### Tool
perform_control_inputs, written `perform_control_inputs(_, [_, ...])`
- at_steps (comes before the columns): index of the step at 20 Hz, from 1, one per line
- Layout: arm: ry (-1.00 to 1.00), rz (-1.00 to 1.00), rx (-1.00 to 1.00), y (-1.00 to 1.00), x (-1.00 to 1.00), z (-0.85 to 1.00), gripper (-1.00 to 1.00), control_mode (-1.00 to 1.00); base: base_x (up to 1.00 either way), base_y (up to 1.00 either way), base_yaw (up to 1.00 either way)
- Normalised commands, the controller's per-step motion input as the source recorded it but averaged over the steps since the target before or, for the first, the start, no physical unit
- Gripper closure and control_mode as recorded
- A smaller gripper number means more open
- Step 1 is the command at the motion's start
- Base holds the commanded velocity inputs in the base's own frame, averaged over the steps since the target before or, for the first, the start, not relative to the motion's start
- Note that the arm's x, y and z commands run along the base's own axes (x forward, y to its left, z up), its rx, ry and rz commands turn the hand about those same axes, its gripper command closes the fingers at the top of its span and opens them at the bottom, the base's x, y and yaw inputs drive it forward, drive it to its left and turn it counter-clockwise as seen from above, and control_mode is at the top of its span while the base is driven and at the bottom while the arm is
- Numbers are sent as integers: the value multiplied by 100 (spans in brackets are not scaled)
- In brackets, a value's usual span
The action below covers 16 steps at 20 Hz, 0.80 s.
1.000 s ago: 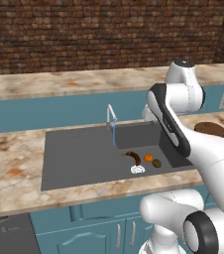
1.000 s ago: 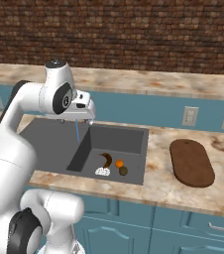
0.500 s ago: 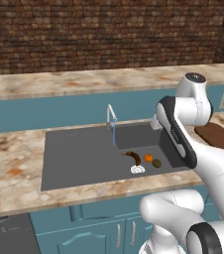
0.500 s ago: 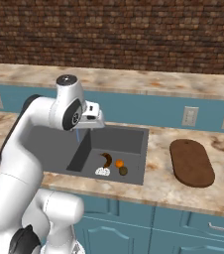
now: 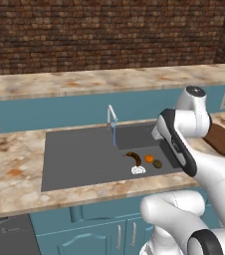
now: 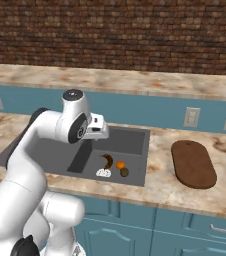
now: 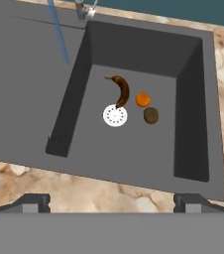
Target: Pick the tangerine, banana, kiwi from the sink and place them on the cutting board to airdry. Then turn off the sink faucet.
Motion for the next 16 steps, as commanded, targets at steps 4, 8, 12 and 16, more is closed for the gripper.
perform_control_inputs(4, [1,0,0,-11,17,-29,-100,-100,0,0,0])
perform_control_inputs(8, [4,-1,0,-11,24,-22,-100,-100,0,0,0])
perform_control_inputs(12, [2,-2,0,-11,23,-24,-100,-100,0,0,0])
perform_control_inputs(16, [0,-1,0,-12,20,-31,-100,-100,0,0,0])
